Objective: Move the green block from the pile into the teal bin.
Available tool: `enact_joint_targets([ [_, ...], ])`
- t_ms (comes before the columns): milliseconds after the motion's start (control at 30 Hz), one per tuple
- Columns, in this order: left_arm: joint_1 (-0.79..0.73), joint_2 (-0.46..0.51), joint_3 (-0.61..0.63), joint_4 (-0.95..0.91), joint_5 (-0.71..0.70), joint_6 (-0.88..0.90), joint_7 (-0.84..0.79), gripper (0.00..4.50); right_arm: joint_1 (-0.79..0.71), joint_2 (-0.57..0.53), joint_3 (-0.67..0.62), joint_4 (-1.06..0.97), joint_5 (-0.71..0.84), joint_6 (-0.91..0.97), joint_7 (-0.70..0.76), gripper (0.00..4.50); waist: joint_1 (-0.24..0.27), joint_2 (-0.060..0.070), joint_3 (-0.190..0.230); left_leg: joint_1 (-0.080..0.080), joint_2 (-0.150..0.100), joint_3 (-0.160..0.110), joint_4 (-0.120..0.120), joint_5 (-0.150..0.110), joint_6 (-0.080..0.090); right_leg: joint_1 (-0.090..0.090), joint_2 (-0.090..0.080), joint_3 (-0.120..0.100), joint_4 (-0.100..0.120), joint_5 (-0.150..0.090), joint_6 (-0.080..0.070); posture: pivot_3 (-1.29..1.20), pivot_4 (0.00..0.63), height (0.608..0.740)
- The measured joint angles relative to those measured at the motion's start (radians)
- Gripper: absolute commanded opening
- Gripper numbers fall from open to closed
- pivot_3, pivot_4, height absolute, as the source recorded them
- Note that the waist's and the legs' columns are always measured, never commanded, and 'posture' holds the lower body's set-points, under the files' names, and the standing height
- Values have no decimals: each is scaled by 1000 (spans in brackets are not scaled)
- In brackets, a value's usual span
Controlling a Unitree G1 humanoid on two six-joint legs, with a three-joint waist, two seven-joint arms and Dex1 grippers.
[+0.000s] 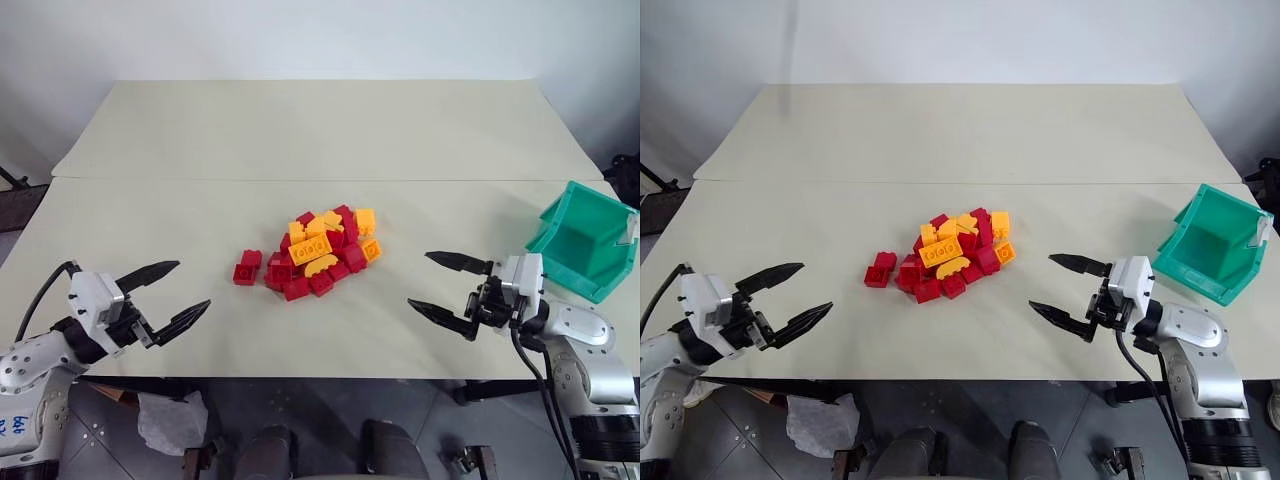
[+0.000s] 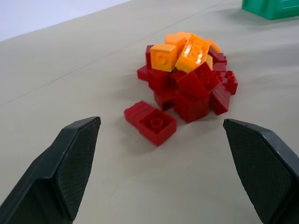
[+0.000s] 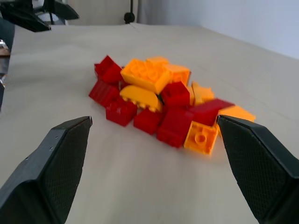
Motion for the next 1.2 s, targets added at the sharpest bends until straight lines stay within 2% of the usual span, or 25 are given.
enact_joint_targets([
  [100,28,5,10,-1,-6,0,-15,3332,-20,0,0,-25,10,18,-10,4500,0,0,0,0,0,0,0,0,0,0,0,0,0,0,0,0,150,740],
  [300,20,10,-20,-4,-16,39,-42,1433,-5,-20,-9,-88,30,42,-18,4500,8,0,0,0,0,0,0,0,0,0,0,0,0,0,0,0,150,740],
  [433,-96,11,-179,-64,-6,96,-59,200,52,-53,-57,-117,41,59,-28,4500,26,0,0,-1,-1,0,0,0,0,0,0,0,0,0,0,0,150,740],
  [467,-139,11,-231,-69,3,115,-63,26,68,-57,-69,-127,45,64,-32,4500,27,0,0,-1,-3,0,0,0,0,0,0,0,0,0,0,0,150,740],
  [533,-249,-8,-333,-62,31,156,-71,26,102,-62,-91,-148,47,66,-40,4500,26,1,0,0,-5,0,0,0,0,0,0,0,1,0,0,0,150,740],
  [667,-486,-111,-541,5,114,196,-77,26,160,-63,-105,-187,46,69,-66,4500,21,1,0,0,-5,3,1,0,0,0,0,0,2,1,1,0,150,740],
  [833,-653,-152,-678,134,219,255,-76,26,199,-62,-123,-241,47,83,-112,4500,10,1,0,0,-4,10,1,0,0,-1,1,0,3,1,1,0,150,740],
  [1033,-842,-253,-701,411,346,233,36,26,210,-45,-119,-299,47,95,-162,4500,27,0,0,-1,-6,10,2,1,1,0,1,0,2,1,2,0,150,740],
  [1200,-920,-296,-675,577,409,164,119,26,212,-37,-113,-306,46,105,-188,4500,26,0,1,-1,-6,9,2,1,1,-1,1,-1,2,1,2,0,150,740],
])
